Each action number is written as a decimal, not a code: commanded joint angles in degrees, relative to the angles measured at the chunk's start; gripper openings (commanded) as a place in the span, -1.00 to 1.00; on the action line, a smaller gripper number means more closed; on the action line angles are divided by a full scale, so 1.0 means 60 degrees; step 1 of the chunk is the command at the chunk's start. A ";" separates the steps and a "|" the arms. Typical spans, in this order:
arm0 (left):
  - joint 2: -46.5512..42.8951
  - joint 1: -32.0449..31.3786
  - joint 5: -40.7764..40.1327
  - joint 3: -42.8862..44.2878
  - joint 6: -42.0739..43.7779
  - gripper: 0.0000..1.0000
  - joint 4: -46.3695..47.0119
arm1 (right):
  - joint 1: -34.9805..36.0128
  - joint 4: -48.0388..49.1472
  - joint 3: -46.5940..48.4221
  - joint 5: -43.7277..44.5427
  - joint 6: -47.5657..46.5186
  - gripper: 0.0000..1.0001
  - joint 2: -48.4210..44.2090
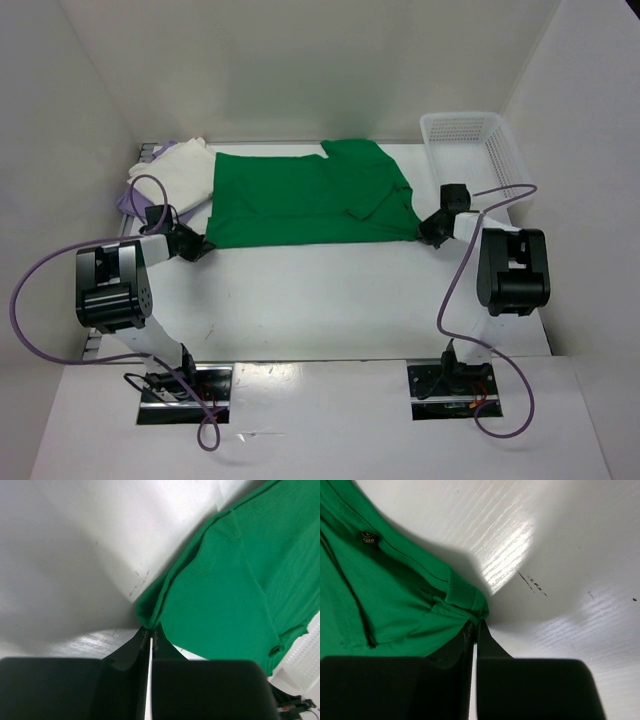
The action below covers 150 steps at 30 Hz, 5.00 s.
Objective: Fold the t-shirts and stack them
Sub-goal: Fold the flattened tshirt in 1/3 of the way
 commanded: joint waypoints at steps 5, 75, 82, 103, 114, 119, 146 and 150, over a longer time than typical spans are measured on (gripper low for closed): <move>-0.1105 0.0047 -0.0533 -0.0108 0.0868 -1.00 -0.1166 | -0.0041 -0.1694 -0.0333 0.0469 -0.0553 -1.00 -0.1925; -0.1209 -0.4744 -0.0080 -0.0444 0.1045 -0.55 -0.1285 | 0.2039 -0.0921 -0.0907 -0.2563 -0.1682 -0.50 -0.0976; -0.1413 -0.4655 -0.0505 -0.0812 0.1045 -0.55 -0.1373 | 0.2039 -0.0803 -0.0101 -0.2855 -0.1682 -0.68 -0.0449; -0.2089 -0.5253 -0.0212 0.0198 0.1454 -0.57 -0.2135 | 0.2844 -0.1477 0.0958 -0.3134 -0.1873 -0.86 -0.0813; -0.0799 -0.6413 -0.0358 0.0888 0.1455 -0.80 -0.2120 | 0.4017 -0.0834 -0.0408 -0.2960 -0.1551 -0.99 -0.1531; -0.0535 -0.6413 -0.0490 0.0816 0.1352 -0.80 -0.2120 | 0.4411 -0.0701 -0.0321 -0.3047 -0.1551 -0.99 -0.1108; -0.2511 -0.5813 -0.0446 -0.1969 0.0986 -0.75 -0.4170 | 0.6668 -0.1593 -0.1359 -0.2958 -0.1434 -0.99 -0.0388; -0.2936 -0.5900 -0.0271 -0.1692 0.0986 -0.75 -0.4740 | 0.6785 -0.2223 -0.1273 -0.2916 -0.1433 -0.97 -0.1003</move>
